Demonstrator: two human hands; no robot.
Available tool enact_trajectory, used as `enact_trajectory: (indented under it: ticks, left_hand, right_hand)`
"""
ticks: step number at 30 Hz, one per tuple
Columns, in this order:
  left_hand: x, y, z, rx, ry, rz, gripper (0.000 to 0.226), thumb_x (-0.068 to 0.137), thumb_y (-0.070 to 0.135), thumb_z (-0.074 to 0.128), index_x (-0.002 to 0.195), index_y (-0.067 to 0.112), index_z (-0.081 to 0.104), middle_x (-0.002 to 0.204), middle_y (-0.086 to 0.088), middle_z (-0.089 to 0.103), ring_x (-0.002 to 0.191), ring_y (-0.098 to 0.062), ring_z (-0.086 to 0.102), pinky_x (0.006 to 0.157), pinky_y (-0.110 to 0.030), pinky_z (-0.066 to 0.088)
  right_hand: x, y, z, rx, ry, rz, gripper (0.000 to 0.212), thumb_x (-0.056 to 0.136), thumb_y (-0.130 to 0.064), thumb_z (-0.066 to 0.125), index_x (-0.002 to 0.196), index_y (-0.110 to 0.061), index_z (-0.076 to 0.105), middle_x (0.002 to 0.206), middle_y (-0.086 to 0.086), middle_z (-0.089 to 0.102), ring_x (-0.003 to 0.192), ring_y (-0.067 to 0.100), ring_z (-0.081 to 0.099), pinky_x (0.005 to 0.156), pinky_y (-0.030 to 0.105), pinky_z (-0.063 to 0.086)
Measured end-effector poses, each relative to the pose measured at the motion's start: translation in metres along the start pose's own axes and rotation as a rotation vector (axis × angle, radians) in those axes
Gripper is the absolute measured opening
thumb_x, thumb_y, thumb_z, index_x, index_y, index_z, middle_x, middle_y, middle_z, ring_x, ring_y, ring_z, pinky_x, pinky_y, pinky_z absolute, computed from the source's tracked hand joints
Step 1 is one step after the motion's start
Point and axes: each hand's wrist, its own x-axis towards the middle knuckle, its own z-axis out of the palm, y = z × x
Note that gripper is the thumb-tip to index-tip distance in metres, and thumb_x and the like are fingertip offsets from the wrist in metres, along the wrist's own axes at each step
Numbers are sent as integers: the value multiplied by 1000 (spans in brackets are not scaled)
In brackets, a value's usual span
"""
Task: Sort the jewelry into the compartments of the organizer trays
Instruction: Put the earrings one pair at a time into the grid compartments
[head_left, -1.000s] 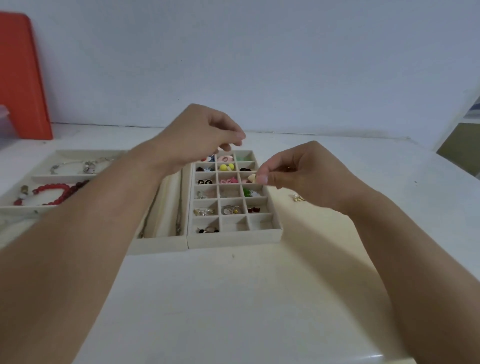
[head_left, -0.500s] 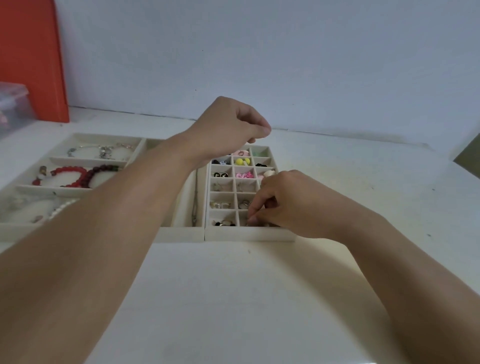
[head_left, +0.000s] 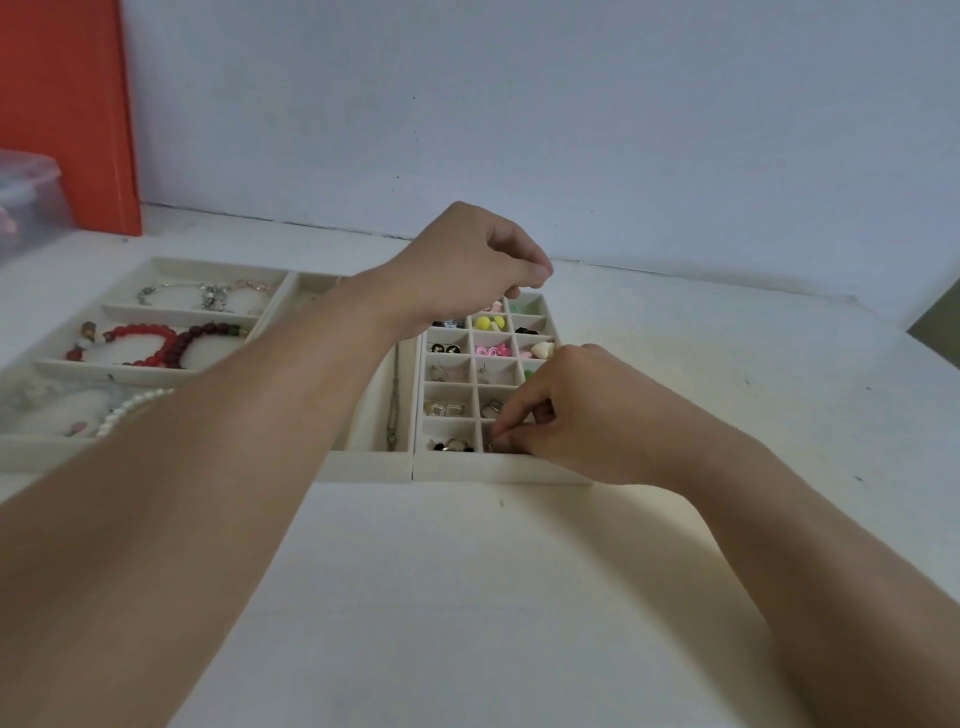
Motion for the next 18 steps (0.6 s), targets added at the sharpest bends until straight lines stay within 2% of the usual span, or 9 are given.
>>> enact_trajectory:
  ticks: [3,5,9,11,14,16,18]
  left_hand:
    - [-1,1,0,10,2,-3,5,90,21,74,93,20,77,84,12,73,64,7,63,56,-17,47]
    - [-2,1,0,12,4,-2,5,89,21,74,93,19,77,83,11,73,63,6,62,54,-17,46]
    - [-1,-1,2,16,-8,-2,5,89,19,74,93,18,77,84,7,73,66,3,63,59,-18,49]
    - [-1,-2,4,15,-16,-5,5,89,18,74,92,17,77,83,4,73,68,0,63,63,-18,51]
    - [-2,-2,7,23,-17,1,5,89,16,74,93,16,77,81,4,72,67,0,62,58,-10,48]
    - [-3,-4,8,39,-18,-9,5,89,16,74,93,17,77,81,5,72,62,4,61,54,-7,45]
    - [-5,-5,10,53,-32,-24,4,90,18,74,91,19,77,82,3,73,61,4,60,52,-9,44]
  right_hand:
    - [0,1,1,18,47,23,5,84,-35,77,85,-38,81,50,-32,51,58,-11,49,46,14,31]
    - [-1,2,-2,64,66,33,4,82,-39,79,79,-37,80,48,-24,53,53,-4,49,46,14,29]
    - [-3,13,-16,176,203,70,10,83,-34,79,73,-34,78,44,-13,50,44,6,44,45,15,32]
    - [-3,23,-23,206,309,105,11,84,-36,78,73,-36,76,45,-14,50,43,7,44,45,14,33]
    - [-1,42,-28,234,437,165,13,87,-35,76,74,-35,74,46,-10,51,40,8,44,44,17,35]
    - [2,57,-29,226,491,225,10,88,-32,74,78,-33,74,54,-8,57,43,6,49,50,23,42]
    - [3,74,-31,174,494,295,7,90,-30,72,85,-33,75,66,-9,64,48,1,53,55,23,42]
